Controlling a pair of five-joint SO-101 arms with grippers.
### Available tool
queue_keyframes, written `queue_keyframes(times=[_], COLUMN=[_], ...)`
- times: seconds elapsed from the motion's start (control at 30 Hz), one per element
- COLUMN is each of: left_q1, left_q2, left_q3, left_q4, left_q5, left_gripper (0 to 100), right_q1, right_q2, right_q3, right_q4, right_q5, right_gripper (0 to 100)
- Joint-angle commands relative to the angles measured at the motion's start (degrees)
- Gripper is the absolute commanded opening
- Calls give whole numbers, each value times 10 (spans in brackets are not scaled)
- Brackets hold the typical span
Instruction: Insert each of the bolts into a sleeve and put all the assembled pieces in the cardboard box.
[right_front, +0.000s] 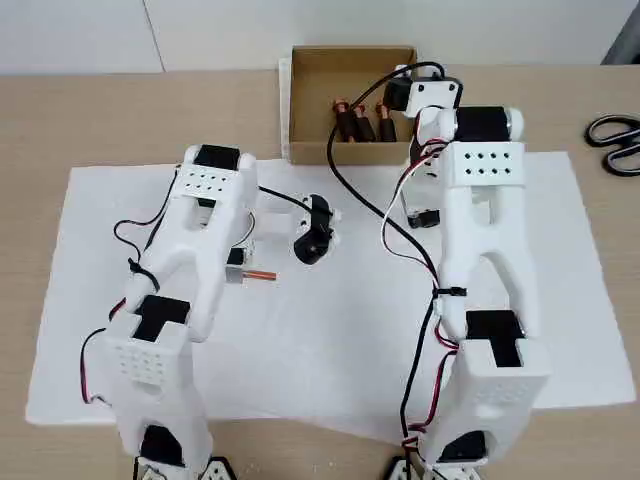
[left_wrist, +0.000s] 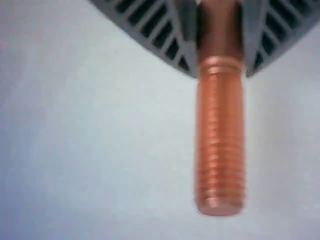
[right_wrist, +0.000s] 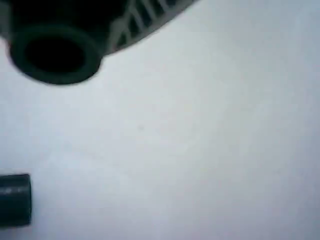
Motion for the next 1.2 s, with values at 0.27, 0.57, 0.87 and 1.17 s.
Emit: queue_keyframes(times=[0.27, 0.57, 0.87, 1.17], left_q1=[2, 2, 4, 2], left_q2=[-6, -11, -11, -11], left_q3=[-4, -73, -270, -388], left_q4=[-18, -18, 11, 12], left_q5=[-151, -50, 205, 732], left_gripper=[134, 134, 134, 134], right_q1=[2, 2, 2, 2], right_q2=[-38, -38, -38, -38], right_q3=[-3, -3, -3, -3], right_q4=[4, 4, 4, 4], right_q5=[4, 4, 4, 4], right_gripper=[3, 3, 3, 3])
